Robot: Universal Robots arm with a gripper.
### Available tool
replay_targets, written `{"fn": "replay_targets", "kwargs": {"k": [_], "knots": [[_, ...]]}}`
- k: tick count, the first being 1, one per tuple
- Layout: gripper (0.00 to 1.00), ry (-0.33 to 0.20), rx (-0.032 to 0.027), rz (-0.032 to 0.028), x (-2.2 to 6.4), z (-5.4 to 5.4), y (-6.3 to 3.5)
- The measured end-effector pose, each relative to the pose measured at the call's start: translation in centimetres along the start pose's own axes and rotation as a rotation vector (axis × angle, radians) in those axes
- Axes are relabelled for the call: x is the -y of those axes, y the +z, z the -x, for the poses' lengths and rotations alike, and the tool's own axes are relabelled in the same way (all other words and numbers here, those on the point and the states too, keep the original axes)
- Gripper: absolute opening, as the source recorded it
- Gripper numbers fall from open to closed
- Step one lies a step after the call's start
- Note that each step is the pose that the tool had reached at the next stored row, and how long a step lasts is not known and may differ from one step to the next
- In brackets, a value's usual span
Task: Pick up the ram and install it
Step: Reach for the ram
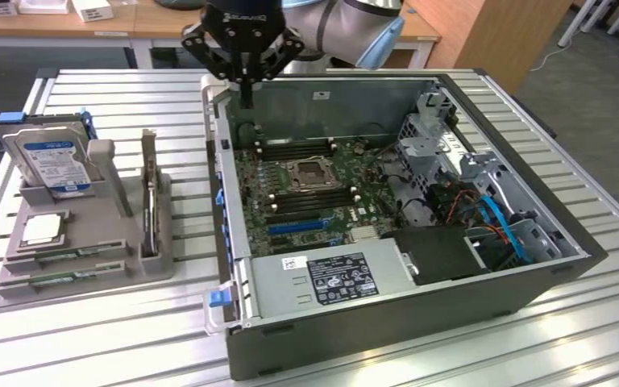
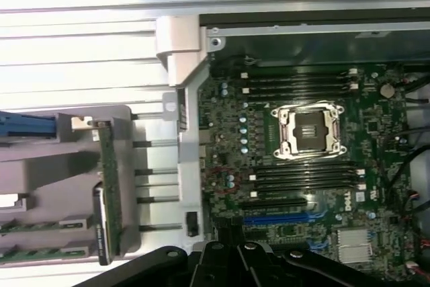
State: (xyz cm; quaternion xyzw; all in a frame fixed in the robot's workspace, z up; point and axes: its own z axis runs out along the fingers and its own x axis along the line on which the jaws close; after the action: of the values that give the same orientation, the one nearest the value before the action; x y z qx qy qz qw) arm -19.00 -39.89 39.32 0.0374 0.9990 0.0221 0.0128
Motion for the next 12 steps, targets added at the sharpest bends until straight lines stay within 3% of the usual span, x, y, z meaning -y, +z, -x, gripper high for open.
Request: {"fn": "replay_targets", "kwargs": {"k": [12], "knots": [[0.11,0.0,0.0,0.0,0.4,-5.4,-0.13]]}}
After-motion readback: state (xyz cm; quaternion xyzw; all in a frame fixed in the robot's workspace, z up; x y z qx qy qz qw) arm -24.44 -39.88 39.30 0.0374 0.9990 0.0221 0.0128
